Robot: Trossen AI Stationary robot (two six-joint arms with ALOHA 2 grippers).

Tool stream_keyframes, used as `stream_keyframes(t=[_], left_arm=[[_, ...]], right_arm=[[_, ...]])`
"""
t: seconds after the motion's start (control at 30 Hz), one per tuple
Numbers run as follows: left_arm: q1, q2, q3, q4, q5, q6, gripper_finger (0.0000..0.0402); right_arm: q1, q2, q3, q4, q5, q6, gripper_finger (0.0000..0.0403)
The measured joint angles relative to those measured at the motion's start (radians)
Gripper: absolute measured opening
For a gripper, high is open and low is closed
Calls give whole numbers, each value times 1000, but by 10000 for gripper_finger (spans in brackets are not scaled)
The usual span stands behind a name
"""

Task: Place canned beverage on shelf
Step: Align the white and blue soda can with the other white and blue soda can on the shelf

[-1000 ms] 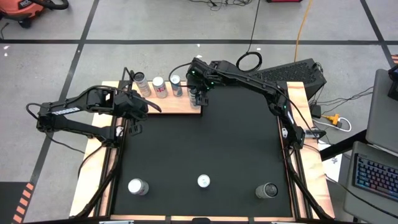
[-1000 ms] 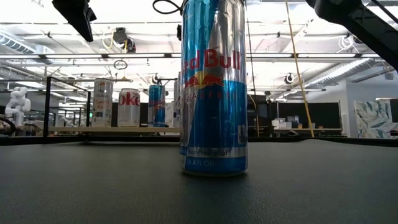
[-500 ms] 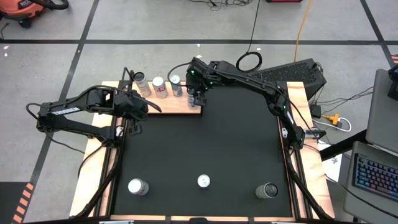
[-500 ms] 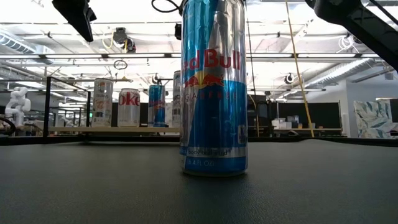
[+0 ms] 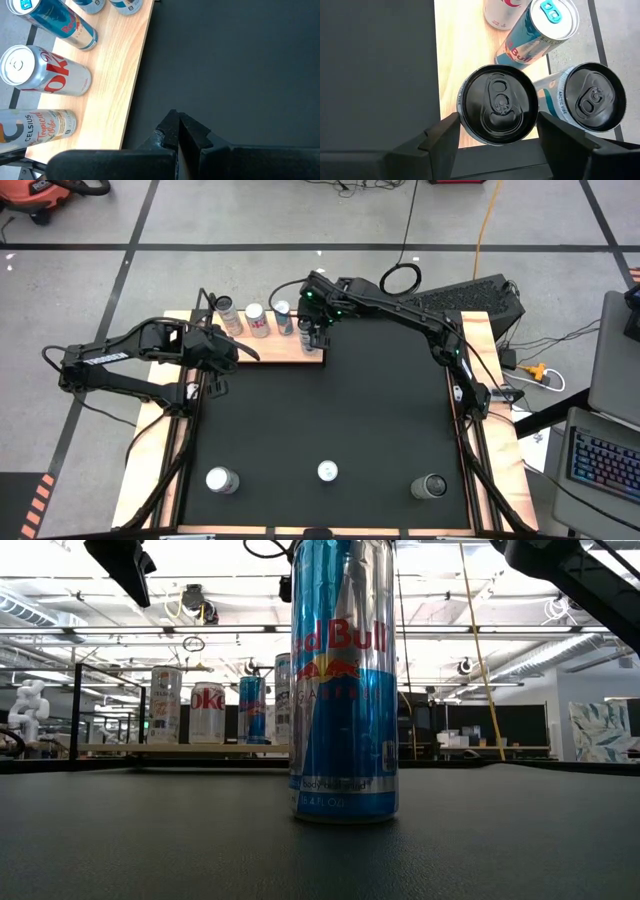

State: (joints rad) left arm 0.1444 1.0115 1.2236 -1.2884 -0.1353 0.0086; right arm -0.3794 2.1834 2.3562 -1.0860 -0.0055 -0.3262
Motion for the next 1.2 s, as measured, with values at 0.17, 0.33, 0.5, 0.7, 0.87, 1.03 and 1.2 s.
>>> stream_keyframes(t=[0.17, 0.33, 0.5, 0.7, 0.87, 1.03, 1.2], left_arm=[[0, 0, 0, 0, 0, -1, 8], [0, 0, 0, 0, 0, -1, 8], [0, 0, 0, 0, 0, -1, 8], [0, 0, 0, 0, 0, -1, 8], [0, 0, 0, 0, 0, -1, 8], [0, 0, 0, 1, 0, -1, 8], [0, 0, 0, 1, 0, -1, 8]], right_arm=[[0, 0, 0, -6, 2, 10, 239], [0, 0, 0, -23, 3, 14, 239], [-6, 0, 0, -26, 4, 25, 239], [-21, 0, 0, -32, 4, 30, 239], [-27, 0, 0, -32, 4, 30, 240], [-26, 0, 0, -32, 0, 8, 240], [-26, 0, 0, -33, -50, -9, 240]])
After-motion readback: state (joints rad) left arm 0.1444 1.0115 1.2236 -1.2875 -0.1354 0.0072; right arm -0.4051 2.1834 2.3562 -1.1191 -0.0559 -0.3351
